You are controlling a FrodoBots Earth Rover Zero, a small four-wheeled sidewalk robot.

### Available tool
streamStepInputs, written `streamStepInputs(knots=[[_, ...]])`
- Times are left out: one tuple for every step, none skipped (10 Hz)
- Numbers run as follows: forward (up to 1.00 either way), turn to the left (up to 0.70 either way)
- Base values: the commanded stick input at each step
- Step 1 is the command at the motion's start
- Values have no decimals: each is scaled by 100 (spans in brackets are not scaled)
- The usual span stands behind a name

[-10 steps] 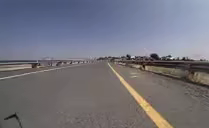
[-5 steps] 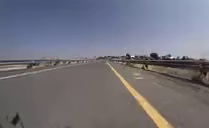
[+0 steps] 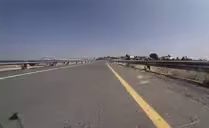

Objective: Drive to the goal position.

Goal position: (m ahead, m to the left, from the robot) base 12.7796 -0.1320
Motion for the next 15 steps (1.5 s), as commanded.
streamStepInputs(knots=[[100, 0], [100, 0], [100, 0], [100, 0], [100, 0], [100, 27], [100, 27], [100, 0], [100, 0], [100, 0], [100, 0], [100, 0], [100, 0], [100, 0], [100, 0]])
